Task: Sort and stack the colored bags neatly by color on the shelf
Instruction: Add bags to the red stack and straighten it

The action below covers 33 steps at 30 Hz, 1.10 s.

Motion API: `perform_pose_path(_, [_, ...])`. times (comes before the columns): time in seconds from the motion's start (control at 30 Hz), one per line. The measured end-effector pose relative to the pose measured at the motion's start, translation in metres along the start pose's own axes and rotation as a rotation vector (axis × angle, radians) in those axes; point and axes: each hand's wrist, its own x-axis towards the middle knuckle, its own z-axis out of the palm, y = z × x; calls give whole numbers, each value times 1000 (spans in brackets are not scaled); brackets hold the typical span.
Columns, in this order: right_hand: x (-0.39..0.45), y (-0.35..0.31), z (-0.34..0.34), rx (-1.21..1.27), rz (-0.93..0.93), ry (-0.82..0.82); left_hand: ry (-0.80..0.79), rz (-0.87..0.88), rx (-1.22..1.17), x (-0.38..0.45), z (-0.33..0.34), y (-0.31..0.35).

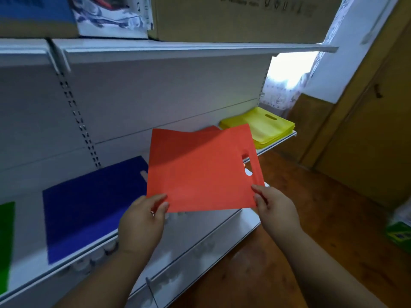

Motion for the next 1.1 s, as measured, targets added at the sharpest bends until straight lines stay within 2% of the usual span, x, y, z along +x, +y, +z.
perform_pose_path(0.17, [73, 12, 1, -46, -22, -21, 20, -53, 13, 49, 34, 22])
perform_pose_path(0.3, [133, 15, 4, -2, -71, -21, 114, -97, 65, 78, 52, 38])
perform_pose_path(0.4, [182, 26, 17, -24, -105, -89, 130, -198, 145, 99, 77, 45])
perform_pose_path(0.53, [247, 49, 40, -118, -182, -220, 86, -269, 364, 115, 120, 52])
perform_pose_path(0.67, [297, 66, 57, -213, -281, -328, 57, -361, 456, 127, 156, 64])
perform_pose_path(0.83, [324, 83, 73, -323, -387, -430, -25, -408, 601, 138, 183, 75])
perform_pose_path(0.97, [330, 81, 72, -419, -426, -437, -24, -375, 672, 138, 191, 74])
perform_pose_path(1.1, [325, 64, 70, -373, -520, -450, -17, -344, 752, 140, 189, 75])
